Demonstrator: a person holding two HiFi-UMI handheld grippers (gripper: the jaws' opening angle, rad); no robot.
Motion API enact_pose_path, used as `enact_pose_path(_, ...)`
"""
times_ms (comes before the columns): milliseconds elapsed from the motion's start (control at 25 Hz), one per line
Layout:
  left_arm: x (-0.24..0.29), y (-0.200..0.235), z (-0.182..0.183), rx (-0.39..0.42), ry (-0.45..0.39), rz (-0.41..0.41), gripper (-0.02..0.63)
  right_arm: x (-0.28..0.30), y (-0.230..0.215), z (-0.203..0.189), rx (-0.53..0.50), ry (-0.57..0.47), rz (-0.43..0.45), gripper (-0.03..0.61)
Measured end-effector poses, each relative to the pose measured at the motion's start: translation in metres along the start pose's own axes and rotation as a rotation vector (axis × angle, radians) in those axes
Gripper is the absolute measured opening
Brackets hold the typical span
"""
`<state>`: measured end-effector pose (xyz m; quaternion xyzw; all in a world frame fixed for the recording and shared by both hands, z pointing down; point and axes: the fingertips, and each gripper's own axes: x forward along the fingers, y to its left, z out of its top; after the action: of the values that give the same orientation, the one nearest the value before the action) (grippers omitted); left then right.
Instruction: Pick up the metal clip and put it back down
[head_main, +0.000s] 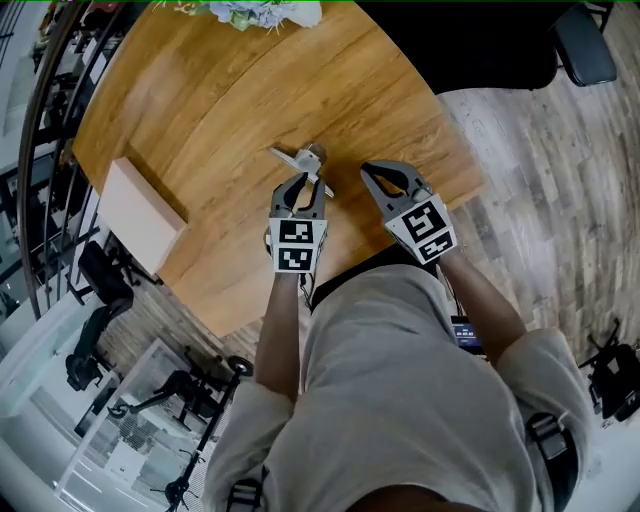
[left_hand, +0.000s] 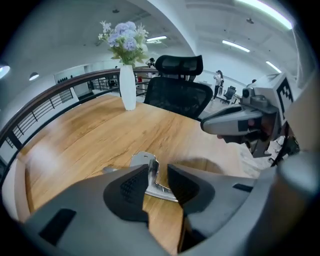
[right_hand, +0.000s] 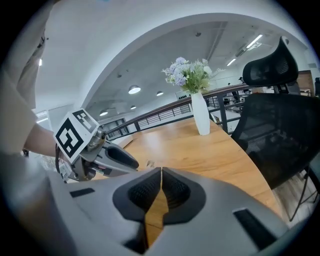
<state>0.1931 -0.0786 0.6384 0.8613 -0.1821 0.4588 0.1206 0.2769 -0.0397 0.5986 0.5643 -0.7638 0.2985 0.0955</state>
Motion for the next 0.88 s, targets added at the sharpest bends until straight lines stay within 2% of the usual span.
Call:
enact_pose_path(40,0.005,0.002,-0.002,0.011,0.024,0.003,0.129,0.004,-0.003,-0.001,-0.004,0.008,0.011,0.028)
enact_pose_path(80,0.010,0.004,-0.003,0.020,0.044,0.003,0.163,0.007,-0.007,-0.002,-0.009,0.017,0.019,0.028)
enact_pose_path(240,0.022,0.015,-0.003,0.042,0.087,0.029,0.222,0.017,-0.018,0.004,-0.016,0.028,0.043,0.028)
enact_pose_path(360,0.032,0.022,-0.004,0.107,0.140,0.042,0.263,0.021,-0.025,0.005,-0.017,0.041,0.053,0.028)
enact_pose_path(560,0.047,0.029,-0.006,0.200,0.203,0.022,0.294,0.025,-0.033,0.000,-0.021,0.070,0.065,0.028)
enact_pose_path(880,0.065,0.028,-0.010,0.252,0.256,-0.025,0.311,0.028,-0.045,0.001,-0.013,0.069,0.052,0.028)
